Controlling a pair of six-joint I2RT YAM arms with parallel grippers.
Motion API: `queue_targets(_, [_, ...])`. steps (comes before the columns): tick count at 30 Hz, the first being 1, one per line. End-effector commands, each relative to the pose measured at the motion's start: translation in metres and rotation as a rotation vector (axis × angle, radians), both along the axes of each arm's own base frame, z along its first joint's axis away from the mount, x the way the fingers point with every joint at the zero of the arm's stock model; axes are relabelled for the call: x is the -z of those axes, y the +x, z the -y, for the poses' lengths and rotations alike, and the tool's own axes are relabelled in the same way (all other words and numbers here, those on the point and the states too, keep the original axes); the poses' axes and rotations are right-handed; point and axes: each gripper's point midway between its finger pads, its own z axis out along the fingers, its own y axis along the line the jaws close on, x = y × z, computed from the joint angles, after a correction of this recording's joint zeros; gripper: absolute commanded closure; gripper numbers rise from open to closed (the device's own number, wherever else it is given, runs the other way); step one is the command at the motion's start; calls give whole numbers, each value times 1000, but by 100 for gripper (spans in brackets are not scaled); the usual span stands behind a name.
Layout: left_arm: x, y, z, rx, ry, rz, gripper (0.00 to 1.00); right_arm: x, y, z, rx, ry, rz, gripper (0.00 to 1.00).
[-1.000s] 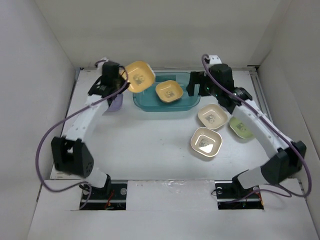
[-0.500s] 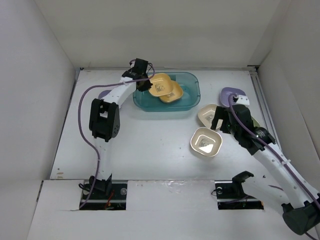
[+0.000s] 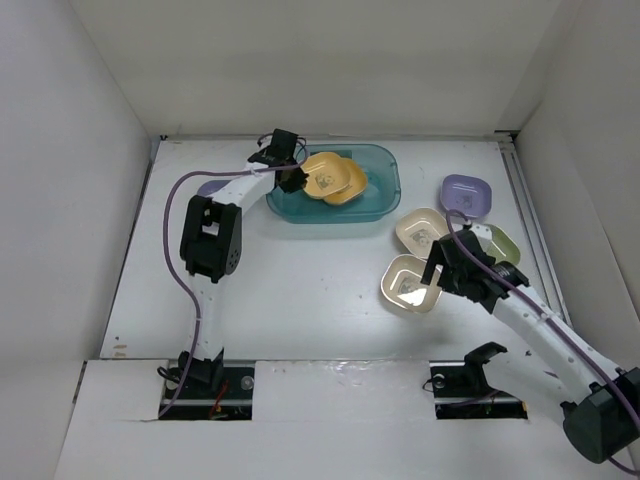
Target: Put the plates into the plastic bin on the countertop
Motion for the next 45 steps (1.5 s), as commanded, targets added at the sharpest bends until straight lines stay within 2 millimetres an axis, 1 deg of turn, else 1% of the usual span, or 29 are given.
queue_targets(1, [-32,5,13,-19,-80,76,100,7,-1,-5,42,53,4,0])
queue_targets(2, [-32,5,13,-19,-80,76,100,13,-4,-4,53,55,-8,0])
queue_targets(6, [-38,6,20,-23,-100,89,100,10,1,-8,46,75,10,0])
queue_targets(8, [-39,7,29,-5,-112,95,92,13,0,-10,41,77,-4,2])
queue_targets(10, [-45,7,35,5,-118,107,92,17,1,-14,37,98,-12,3])
queue_targets(13, [-50,7,41,16,-123,118,90,31,-1,-22,11,131,-33,4])
queue_targets(15, [-50,6,43,15,-135,113,95,44,-2,-26,7,130,-64,4])
queue_targets(18, [-60,8,44,16,-143,132,95,52,-4,-30,-8,119,-87,4])
queue_targets(19, [-60,8,44,16,-143,132,92,52,-5,-32,-19,118,-88,4])
queue_targets(22, [-56,6,43,16,-139,122,51,58,-2,-34,-14,110,-98,4])
queue_targets(23, [-56,5,44,23,-145,119,43,60,-3,-34,-13,105,-107,4])
queue_targets(24, [-62,5,44,24,-150,128,28,62,-1,-35,-13,103,-112,4])
queue_targets(25, [-59,4,44,24,-149,127,11,64,0,-36,-13,103,-112,6])
queue_targets(26, [-64,1,45,30,-157,130,0,64,0,-36,-13,103,-112,8])
queue_targets(27, [-79,0,44,32,-169,160,0,66,0,-34,-7,91,-118,9])
queue_targets(28, [-85,-3,43,39,-166,169,0,66,0,-34,3,98,-117,12])
queue_targets(29, [-97,-7,46,56,-168,191,0,64,3,-36,2,105,-103,21])
queue_targets(31, [-129,-12,41,67,-165,252,0,67,3,-36,2,105,-103,28])
queue_targets(32, [-137,-18,40,71,-144,264,0,65,8,-36,-13,109,-89,43])
queue_targets(33, [-147,-22,37,93,-126,283,0,68,6,-33,-5,112,-100,53])
queue_targets(34, [-169,-29,30,87,-119,329,0,71,5,-33,-4,107,-109,59])
queue_targets(36, [-182,-39,17,60,-88,354,0,75,5,-35,-16,105,-124,71])
queue_targets(38, [-197,-55,2,39,-64,388,0,78,7,-35,-22,92,-143,86])
queue_targets(39, [-201,-59,-4,22,-55,399,0,80,7,-33,-15,78,-146,99])
queue_targets(40, [-192,-64,-19,1,-26,380,0,75,9,-37,-26,81,-138,100])
queue_targets(41, [-203,-68,-35,-24,-33,398,0,77,8,-39,-37,77,-147,100])
queue_targets(43, [-202,-75,-54,-50,-32,394,0,65,8,-46,-53,70,-121,100])
queue_targets(44, [-199,-84,-65,-65,-26,389,0,53,13,-53,-70,83,-94,100])
queue_targets(45, [-196,-86,-81,-96,-19,385,0,38,15,-61,-84,112,-53,100])
